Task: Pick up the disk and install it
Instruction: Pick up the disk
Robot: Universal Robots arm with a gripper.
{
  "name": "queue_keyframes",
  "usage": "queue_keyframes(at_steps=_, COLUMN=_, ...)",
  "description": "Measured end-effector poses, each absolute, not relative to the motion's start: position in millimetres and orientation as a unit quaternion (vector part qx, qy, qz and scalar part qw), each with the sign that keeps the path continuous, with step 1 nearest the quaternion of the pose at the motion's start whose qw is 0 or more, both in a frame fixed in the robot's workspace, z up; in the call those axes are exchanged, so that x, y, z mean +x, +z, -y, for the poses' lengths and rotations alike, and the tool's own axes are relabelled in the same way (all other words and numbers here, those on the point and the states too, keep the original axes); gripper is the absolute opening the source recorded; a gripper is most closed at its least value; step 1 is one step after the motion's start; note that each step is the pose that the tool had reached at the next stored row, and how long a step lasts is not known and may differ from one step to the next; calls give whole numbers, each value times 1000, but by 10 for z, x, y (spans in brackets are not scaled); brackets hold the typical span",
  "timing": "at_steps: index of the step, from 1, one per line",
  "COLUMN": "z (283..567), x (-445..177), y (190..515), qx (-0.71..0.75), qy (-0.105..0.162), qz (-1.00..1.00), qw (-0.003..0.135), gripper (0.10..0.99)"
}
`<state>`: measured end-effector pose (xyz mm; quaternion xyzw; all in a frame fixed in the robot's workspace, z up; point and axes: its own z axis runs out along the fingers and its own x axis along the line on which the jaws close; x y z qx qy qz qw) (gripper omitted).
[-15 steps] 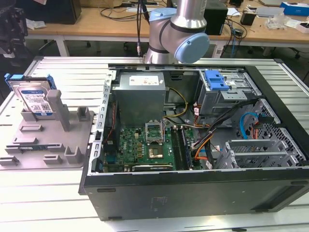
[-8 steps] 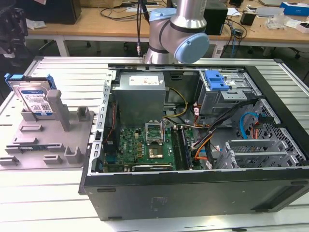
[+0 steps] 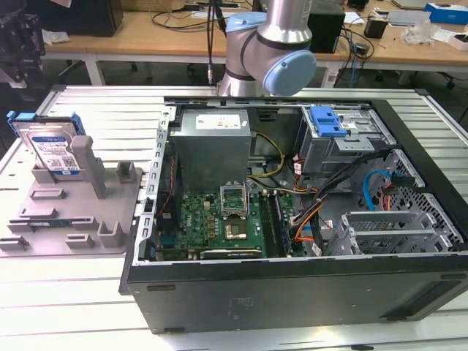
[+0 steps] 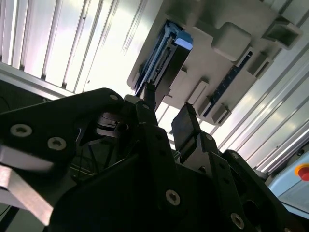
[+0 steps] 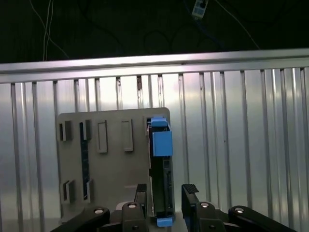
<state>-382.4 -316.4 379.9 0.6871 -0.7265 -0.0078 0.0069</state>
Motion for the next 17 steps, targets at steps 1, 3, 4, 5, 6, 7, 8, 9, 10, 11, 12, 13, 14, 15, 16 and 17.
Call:
queue_keyframes(at_steps=1, z=3162, x=-3839, y=3796, qx=687, qy=-8, qz=726, qw=7, gripper=420)
queue_keyframes(at_steps=3, z=3155, x=-3869, y=3790, qx=687, qy=-8, qz=726, qw=7, gripper=420)
queue_keyframes(at_steps=4, z=3143, x=-3885, y=3784, qx=687, qy=-8, qz=726, qw=6, gripper=420)
queue_keyframes(at_steps=5, z=3135, x=-3895, y=3781, qx=687, qy=-8, qz=726, qw=6, gripper=420)
queue_keyframes(at_steps=6, z=3124, x=-3913, y=3778, qx=687, qy=-9, qz=726, qw=6, gripper=420)
queue_keyframes(at_steps=7, z=3109, x=-3943, y=3769, qx=687, qy=-9, qz=726, qw=6, gripper=420)
queue_keyframes(at_steps=8, z=3101, x=-3977, y=3758, qx=687, qy=-9, qz=726, qw=6, gripper=420)
queue_keyframes(at_steps=9, z=3097, x=-4002, y=3749, qx=688, qy=-9, qz=726, qw=6, gripper=420)
queue_keyframes(at_steps=10, z=3093, x=-4025, y=3736, qx=689, qy=-9, qz=725, qw=6, gripper=420)
queue_keyframes(at_steps=11, z=3090, x=-4033, y=3730, qx=690, qy=-9, qz=724, qw=6, gripper=420)
queue_keyframes(at_steps=12, z=3089, x=-4037, y=3726, qx=692, qy=-9, qz=722, qw=6, gripper=420)
queue_keyframes(at_steps=13, z=3086, x=-4042, y=3719, qx=694, qy=-9, qz=720, qw=6, gripper=420)
queue_keyframes(at_steps=14, z=3085, x=-4045, y=3714, qx=696, qy=-9, qz=718, qw=6, gripper=420)
queue_keyframes(at_steps=15, z=3084, x=-4050, y=3705, qx=699, qy=-9, qz=715, qw=6, gripper=420)
queue_keyframes(at_steps=16, z=3083, x=-4055, y=3698, qx=700, qy=-9, qz=714, qw=6, gripper=420)
queue_keyframes(at_steps=17, z=3083, x=-4058, y=3691, qx=701, qy=-9, qz=713, qw=6, gripper=420)
